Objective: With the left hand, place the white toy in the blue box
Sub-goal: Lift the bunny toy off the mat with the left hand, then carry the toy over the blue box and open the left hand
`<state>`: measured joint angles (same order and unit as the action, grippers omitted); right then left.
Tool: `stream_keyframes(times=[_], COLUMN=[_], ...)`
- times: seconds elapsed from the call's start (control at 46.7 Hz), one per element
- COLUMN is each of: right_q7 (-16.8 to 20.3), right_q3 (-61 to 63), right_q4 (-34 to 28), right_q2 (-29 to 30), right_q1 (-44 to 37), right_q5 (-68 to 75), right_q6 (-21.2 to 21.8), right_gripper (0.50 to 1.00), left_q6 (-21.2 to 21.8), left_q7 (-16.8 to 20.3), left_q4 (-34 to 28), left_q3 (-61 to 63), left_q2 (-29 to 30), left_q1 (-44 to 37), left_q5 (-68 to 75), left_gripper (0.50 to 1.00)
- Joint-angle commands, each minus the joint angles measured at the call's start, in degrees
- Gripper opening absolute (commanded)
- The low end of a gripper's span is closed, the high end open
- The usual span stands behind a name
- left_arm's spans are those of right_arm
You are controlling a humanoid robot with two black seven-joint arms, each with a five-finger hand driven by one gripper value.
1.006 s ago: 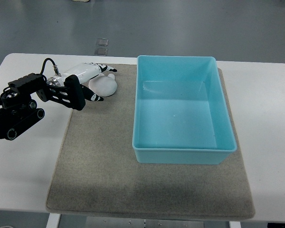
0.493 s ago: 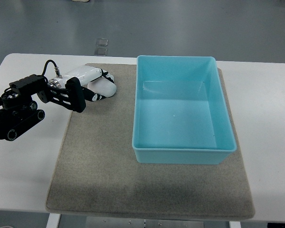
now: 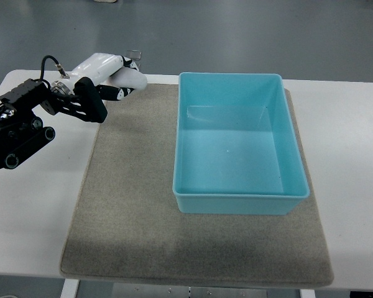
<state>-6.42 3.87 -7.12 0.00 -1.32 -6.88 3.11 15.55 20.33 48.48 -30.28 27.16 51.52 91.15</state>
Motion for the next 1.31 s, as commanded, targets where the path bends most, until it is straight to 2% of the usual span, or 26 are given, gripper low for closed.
stream_keyframes(times=[0.0, 0.236, 0.364, 0.6, 0.835, 0.921, 0.985, 1.071, 1.092, 1.178, 1.285], right_q7=[0.0, 0.0, 0.0, 0.0, 0.0, 0.0, 0.0, 0.0, 0.0, 0.0, 0.0], right_q3=[0.0, 0.0, 0.0, 0.0, 0.0, 0.0, 0.0, 0.0, 0.0, 0.0, 0.0], right_q4=[0.0, 0.0, 0.0, 0.0, 0.0, 0.0, 0.0, 0.0, 0.0, 0.0, 0.0], right_q2=[0.0, 0.0, 0.0, 0.0, 0.0, 0.0, 0.0, 0.0, 0.0, 0.0, 0.0], right_q1=[0.0, 0.0, 0.0, 0.0, 0.0, 0.0, 0.0, 0.0, 0.0, 0.0, 0.0], right_q5=[0.02, 0.02, 0.02, 0.02, 0.02, 0.02, 0.02, 0.02, 0.02, 0.02, -0.06], right_q6=[-0.03, -0.03, -0.03, 0.06, -0.03, -0.03, 0.06, -0.03, 0.06, -0.03, 0.06], right_gripper=[0.936, 0.936, 0.936, 0.936, 0.936, 0.936, 0.936, 0.936, 0.936, 0.936, 0.936], left_q6=[0.36, -0.69, -1.57, -2.1, -2.19, -2.19, -2.1, -1.93, -1.92, -1.84, -1.75], left_q7=[0.59, 0.94, 1.03, 1.47, 1.47, 1.47, 1.47, 1.38, 1.38, 1.38, 1.38], left_q4=[2.05, 13.3, 17.87, 19.73, 19.55, 19.46, 19.46, 19.37, 19.29, 19.37, 19.37], left_q3=[-1.0, -0.3, 2.59, 12.43, 17.54, 17.89, 17.81, 17.28, 17.28, 17.19, 17.1], left_q2=[0.0, -0.79, -3.34, -7.38, -8.61, -8.61, -8.61, -8.61, -8.61, -8.7, -8.7], left_q1=[1.29, 3.67, 3.76, 3.85, 3.85, 3.85, 3.76, 3.76, 3.85, 3.67, 3.41], left_q5=[-0.54, -0.36, -0.01, 0.34, 0.61, 0.61, 0.52, -0.09, -0.27, -0.36, -0.45], left_gripper=[0.5, 0.5, 0.5, 0.5, 0.512, 0.576, 0.702, 0.919, 0.957, 0.99, 0.992])
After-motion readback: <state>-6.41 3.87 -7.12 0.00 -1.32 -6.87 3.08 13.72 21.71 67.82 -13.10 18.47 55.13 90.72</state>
